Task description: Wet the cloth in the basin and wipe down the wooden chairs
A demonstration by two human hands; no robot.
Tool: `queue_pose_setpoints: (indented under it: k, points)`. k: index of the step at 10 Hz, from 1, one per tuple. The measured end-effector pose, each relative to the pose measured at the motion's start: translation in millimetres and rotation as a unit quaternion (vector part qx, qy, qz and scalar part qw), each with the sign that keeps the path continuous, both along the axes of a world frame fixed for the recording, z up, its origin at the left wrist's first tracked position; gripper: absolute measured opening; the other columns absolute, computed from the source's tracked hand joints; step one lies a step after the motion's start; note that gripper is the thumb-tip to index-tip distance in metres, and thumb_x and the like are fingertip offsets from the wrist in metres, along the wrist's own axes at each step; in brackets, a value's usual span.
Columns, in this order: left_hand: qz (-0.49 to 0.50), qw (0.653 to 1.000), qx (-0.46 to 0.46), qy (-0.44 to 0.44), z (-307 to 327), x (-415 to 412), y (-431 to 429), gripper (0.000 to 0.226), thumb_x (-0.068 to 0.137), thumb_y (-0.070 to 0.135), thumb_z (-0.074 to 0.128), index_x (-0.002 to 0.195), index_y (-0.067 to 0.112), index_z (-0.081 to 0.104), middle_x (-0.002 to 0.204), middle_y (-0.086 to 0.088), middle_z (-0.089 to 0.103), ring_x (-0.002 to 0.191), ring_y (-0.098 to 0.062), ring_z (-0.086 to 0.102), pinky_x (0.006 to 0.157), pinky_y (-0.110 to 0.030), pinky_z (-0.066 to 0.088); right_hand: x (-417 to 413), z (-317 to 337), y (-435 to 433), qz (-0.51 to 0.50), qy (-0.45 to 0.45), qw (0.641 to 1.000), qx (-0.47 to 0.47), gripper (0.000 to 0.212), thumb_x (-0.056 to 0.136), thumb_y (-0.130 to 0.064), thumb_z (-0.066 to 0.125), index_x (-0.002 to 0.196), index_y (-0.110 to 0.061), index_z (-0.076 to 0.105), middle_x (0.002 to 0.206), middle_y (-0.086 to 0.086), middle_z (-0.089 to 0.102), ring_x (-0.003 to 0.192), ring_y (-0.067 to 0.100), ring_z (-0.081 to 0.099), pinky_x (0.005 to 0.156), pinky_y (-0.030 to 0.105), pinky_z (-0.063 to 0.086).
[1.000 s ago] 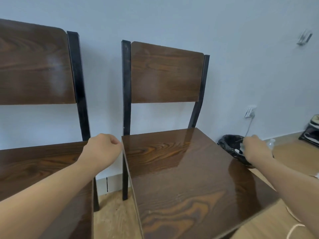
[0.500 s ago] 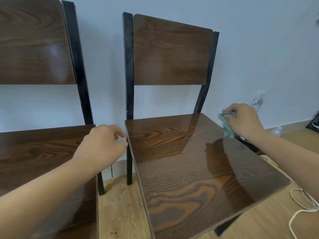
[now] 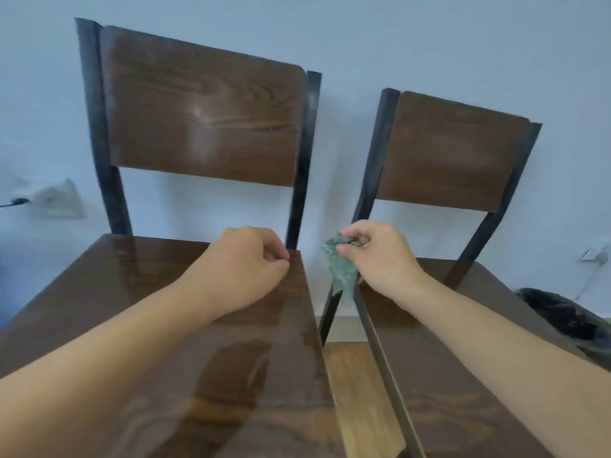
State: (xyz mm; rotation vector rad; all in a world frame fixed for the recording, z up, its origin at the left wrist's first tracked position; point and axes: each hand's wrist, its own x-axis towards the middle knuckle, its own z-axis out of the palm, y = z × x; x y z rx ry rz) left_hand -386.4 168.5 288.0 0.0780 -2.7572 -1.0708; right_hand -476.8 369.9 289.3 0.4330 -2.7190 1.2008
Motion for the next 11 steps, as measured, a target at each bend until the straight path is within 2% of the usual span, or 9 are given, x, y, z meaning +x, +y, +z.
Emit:
queue_pose_setpoints:
  k: [3,4,5,6,7,8,9,10,11]
  points:
    - [0.201,0.977,0.064,-0.014,17.9,159.5,-189.2,0.014,0.09,0.027,0.065,0.092,0.023,0.078,0.081,0.004,0.079,0.066,-0.01,0.075,0.056,-0.025,0.056,132.2,5.3,-250.4,0.213,-0.087,0.965,-0.126,0.022,0.089,-0.01,0.075,0.104,-0.025,0.07,0.1,0.003,0.071,0.073,0.021,0.073,0.053,0.034,0.062]
    - [0.283,0.955,0.081,-0.029,6.0,237.9,-237.0,0.017,0.091,0.025,0.064,0.094,0.018,0.079,0.088,0.001,0.079,0.063,-0.011,0.072,0.059,-0.029,0.051,202.5,-4.7,-321.4,0.299,-0.066,0.944,-0.123,0.02,0.084,-0.01,0.076,0.099,-0.023,0.075,0.094,0.0,0.072,0.075,0.02,0.072,0.059,0.037,0.063]
    - [0.357,0.927,0.109,-0.038,-20.2,310.2,-266.2,0.014,0.09,0.024,0.067,0.084,0.015,0.076,0.075,-0.006,0.075,0.059,-0.012,0.064,0.061,-0.03,0.045,277.5,-22.1,-368.1,0.382,-0.035,0.92,-0.073,0.024,0.081,-0.006,0.067,0.095,-0.025,0.073,0.095,-0.003,0.07,0.087,0.018,0.068,0.077,0.032,0.057]
    - [0.412,0.896,0.151,-0.067,-58.1,361.3,-281.1,0.01,0.085,0.022,0.067,0.082,0.017,0.076,0.068,-0.001,0.07,0.061,-0.013,0.063,0.062,-0.032,0.044,332.9,-56.6,-388.8,0.441,-0.023,0.897,-0.02,0.026,0.082,-0.002,0.064,0.096,-0.023,0.068,0.107,0.004,0.061,0.095,0.024,0.06,0.082,0.037,0.052]
    - [0.455,0.866,0.176,-0.11,-112.2,389.7,-281.1,0.013,0.083,0.02,0.065,0.084,0.019,0.078,0.08,-0.007,0.077,0.062,-0.014,0.064,0.059,-0.025,0.043,355.8,-111.7,-398.1,0.458,-0.061,0.886,0.037,0.029,0.082,0.0,0.06,0.099,-0.023,0.067,0.107,0.005,0.054,0.097,0.028,0.057,0.084,0.042,0.052]
    - [0.473,0.841,0.202,-0.168,-177.0,404.8,-268.6,0.015,0.09,0.017,0.064,0.099,0.014,0.076,0.088,-0.007,0.078,0.057,-0.016,0.063,0.042,-0.012,0.041,362.3,-179.1,-395.9,0.441,-0.153,0.88,0.094,0.028,0.083,-0.001,0.06,0.098,-0.024,0.066,0.108,0.002,0.053,0.095,0.023,0.055,0.08,0.029,0.047]
    - [0.473,0.832,0.202,-0.21,-232.0,419.0,-254.8,0.015,0.091,0.016,0.065,0.102,0.013,0.074,0.087,-0.012,0.076,0.051,-0.014,0.061,0.049,-0.015,0.049,363.3,-248.0,-384.7,0.393,-0.238,0.88,0.123,0.029,0.084,-0.001,0.059,0.09,-0.028,0.065,0.112,0.002,0.062,0.091,0.019,0.059,0.078,0.027,0.049]
    - [0.464,0.829,0.19,-0.246,-267.6,427.9,-243.1,0.012,0.091,0.021,0.064,0.097,0.022,0.073,0.084,-0.006,0.077,0.049,-0.009,0.061,0.056,-0.024,0.052,365.4,-299.7,-371.3,0.363,-0.327,0.861,0.137,0.032,0.085,-0.001,0.06,0.09,-0.031,0.068,0.108,0.001,0.066,0.09,0.024,0.067,0.079,0.039,0.06]
    - [0.473,0.824,0.173,-0.258,-284.6,427.1,-234.8,0.011,0.087,0.03,0.07,0.084,0.02,0.075,0.072,0.002,0.073,0.052,-0.008,0.058,0.056,-0.025,0.051,367.4,-329.6,-359.5,0.351,-0.38,0.847,0.123,0.038,0.085,0.001,0.061,0.095,-0.034,0.071,0.104,-0.007,0.069,0.097,0.021,0.068,0.083,0.038,0.06]
